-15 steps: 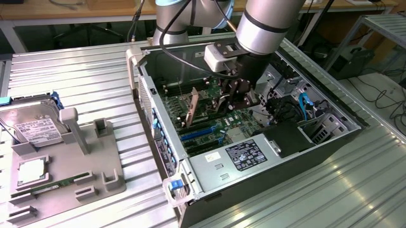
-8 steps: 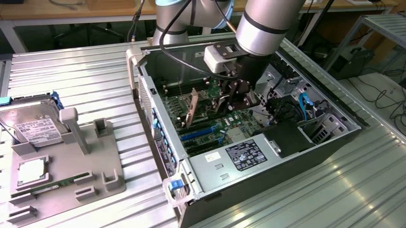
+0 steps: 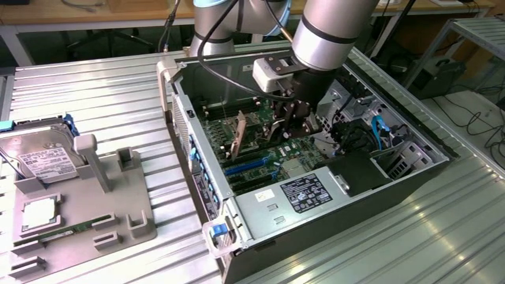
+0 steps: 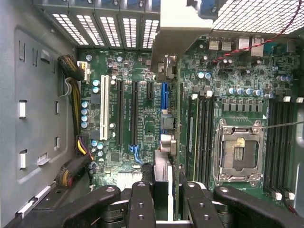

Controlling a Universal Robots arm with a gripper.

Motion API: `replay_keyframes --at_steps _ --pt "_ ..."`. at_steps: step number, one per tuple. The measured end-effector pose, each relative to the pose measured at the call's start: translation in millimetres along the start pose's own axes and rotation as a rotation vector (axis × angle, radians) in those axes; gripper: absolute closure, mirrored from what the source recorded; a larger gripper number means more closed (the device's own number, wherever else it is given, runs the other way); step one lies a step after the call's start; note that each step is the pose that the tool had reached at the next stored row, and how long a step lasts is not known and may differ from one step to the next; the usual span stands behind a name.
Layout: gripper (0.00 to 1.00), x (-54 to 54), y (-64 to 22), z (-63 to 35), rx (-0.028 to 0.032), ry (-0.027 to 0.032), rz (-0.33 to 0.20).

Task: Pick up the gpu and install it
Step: 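Insert the gpu into the slot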

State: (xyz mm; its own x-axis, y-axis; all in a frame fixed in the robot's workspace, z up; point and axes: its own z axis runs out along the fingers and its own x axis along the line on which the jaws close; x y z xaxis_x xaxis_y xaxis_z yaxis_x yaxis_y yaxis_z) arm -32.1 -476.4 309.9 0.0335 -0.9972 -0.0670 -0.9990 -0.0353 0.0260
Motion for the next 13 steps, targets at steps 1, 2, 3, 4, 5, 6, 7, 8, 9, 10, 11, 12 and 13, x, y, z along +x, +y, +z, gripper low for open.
replay_keyframes --at_steps 1,2,3,4,5,6,7,8,9,10,11,12,13 --pt "0.72 0.0 0.1 0.1 0.0007 0.0003 0.0" --pt "0.72 -0.1 0.1 0.5 0.0014 0.0003 0.0" --pt "0.72 -0.1 1.1 0.6 0.0028 0.0004 0.0" --pt "0.72 -0.1 1.5 0.7 0.0031 0.0003 0.0" --pt "0.72 -0.2 2.2 0.7 0.0038 0.0003 -0.001" --pt "0.72 -0.4 3.0 0.8 0.0061 0.0003 -0.001" --pt "0.72 -0.5 3.9 0.9 0.0086 0.0004 -0.002" --pt "0.72 -0.7 5.0 0.9 0.0126 0.0006 -0.002" --pt "0.72 -0.9 5.9 0.9 0.0156 0.0008 -0.003" --pt "0.72 -1.0 6.6 1.1 0.0182 0.0008 -0.004" --pt "0.72 -1.1 6.8 1.4 0.0188 0.0001 -0.005" --pt "0.72 -1.2 6.8 1.8 0.019 -0.0014 -0.005" --pt "0.72 -1.1 6.9 2.0 0.019 -0.0019 -0.005"
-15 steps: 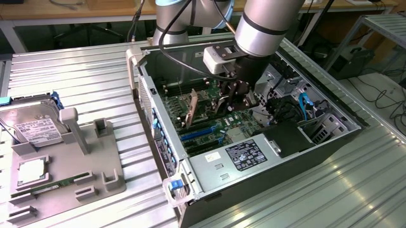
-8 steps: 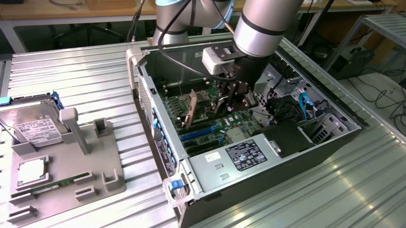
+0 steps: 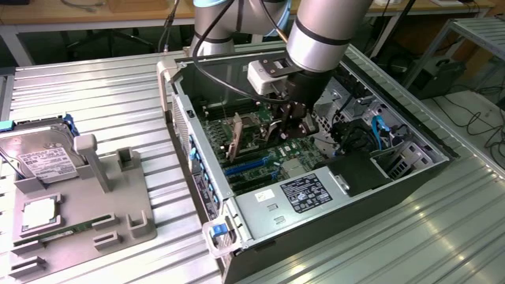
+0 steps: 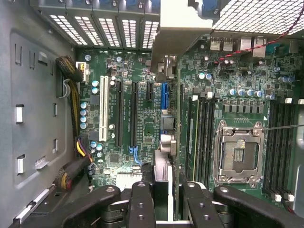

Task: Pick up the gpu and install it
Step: 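Insert the gpu into the slot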

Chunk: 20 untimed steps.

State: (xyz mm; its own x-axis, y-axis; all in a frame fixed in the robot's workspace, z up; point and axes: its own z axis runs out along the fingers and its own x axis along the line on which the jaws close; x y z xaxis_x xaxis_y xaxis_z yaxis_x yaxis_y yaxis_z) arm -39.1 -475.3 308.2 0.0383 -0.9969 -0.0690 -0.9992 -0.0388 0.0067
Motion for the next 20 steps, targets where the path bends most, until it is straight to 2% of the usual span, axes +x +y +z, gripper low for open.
replay_keyframes --at_steps 3,5,6,7,8,9,14,16,20 --pt "0.72 0.2 0.0 2.3 0.0001 -0.004 0.0" --pt "0.72 0.1 0.0 3.0 0.0003 -0.0044 0.0" --pt "0.72 -1.5 0.9 8.9 0.0012 -0.0043 0.008" --pt "0.72 -2.1 7.9 17.3 0.0033 -0.0042 0.038" --pt "0.72 -3.0 12.7 23.1 0.0034 -0.0043 0.039" --pt "0.72 -6.0 13.2 29.4 0.0035 -0.0043 0.042" --pt "0.72 -3.5 38.7 54.5 0.0038 -0.0051 0.044" --pt "0.72 -2.7 40.7 67.8 0.0037 -0.0085 0.043" --pt "0.72 -2.2 40.6 75.3 0.0038 -0.0085 0.043"
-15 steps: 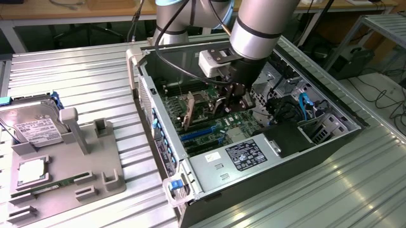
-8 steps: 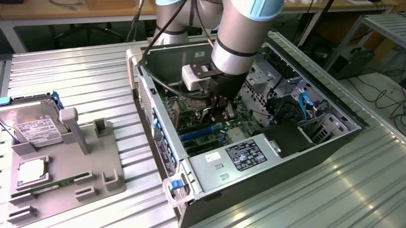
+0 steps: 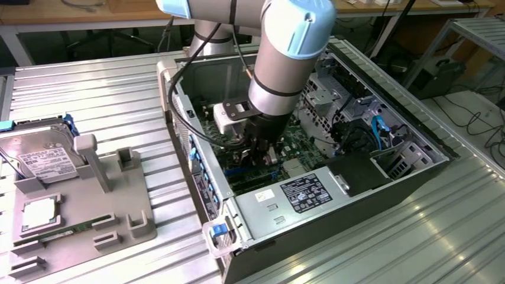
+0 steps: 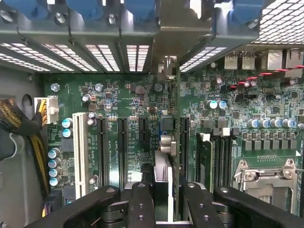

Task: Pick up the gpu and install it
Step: 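Insert the gpu into the slot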

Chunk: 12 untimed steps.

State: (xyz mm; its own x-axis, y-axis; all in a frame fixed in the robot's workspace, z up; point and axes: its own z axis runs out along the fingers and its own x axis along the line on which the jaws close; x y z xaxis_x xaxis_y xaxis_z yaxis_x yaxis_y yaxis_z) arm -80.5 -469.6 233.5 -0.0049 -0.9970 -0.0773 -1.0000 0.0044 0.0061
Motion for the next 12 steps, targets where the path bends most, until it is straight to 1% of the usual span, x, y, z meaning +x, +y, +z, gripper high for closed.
replay_keyframes --at_steps 4,12 --pt "0.72 0.3 0.0 3.3 -0.0001 0.0 0.0" --pt "0.72 0.3 0.0 4.5 0.0002 -0.0006 0.0"
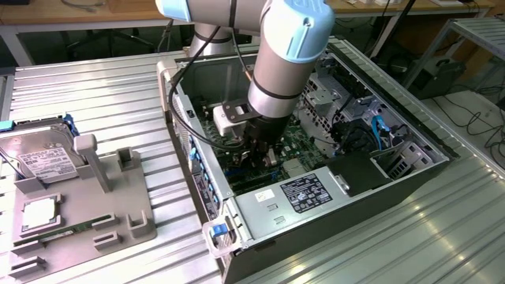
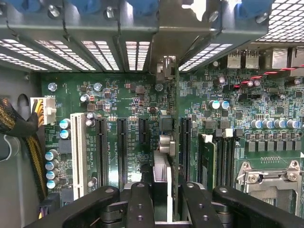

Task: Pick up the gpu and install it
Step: 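Insert the gpu into the slot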

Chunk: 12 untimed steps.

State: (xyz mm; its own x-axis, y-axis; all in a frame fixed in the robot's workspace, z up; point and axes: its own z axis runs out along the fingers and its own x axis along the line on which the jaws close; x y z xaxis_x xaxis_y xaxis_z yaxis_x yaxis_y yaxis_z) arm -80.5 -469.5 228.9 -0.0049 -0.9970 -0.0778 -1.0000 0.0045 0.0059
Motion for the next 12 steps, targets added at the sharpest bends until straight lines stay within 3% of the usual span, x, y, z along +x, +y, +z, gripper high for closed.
replay_keyframes --at_steps 7,12 --pt "0.72 1.0 0.1 8.7 -0.0009 0.0021 0.0" --pt "0.72 1.1 0.1 13.5 -0.0003 0.0004 0.0"
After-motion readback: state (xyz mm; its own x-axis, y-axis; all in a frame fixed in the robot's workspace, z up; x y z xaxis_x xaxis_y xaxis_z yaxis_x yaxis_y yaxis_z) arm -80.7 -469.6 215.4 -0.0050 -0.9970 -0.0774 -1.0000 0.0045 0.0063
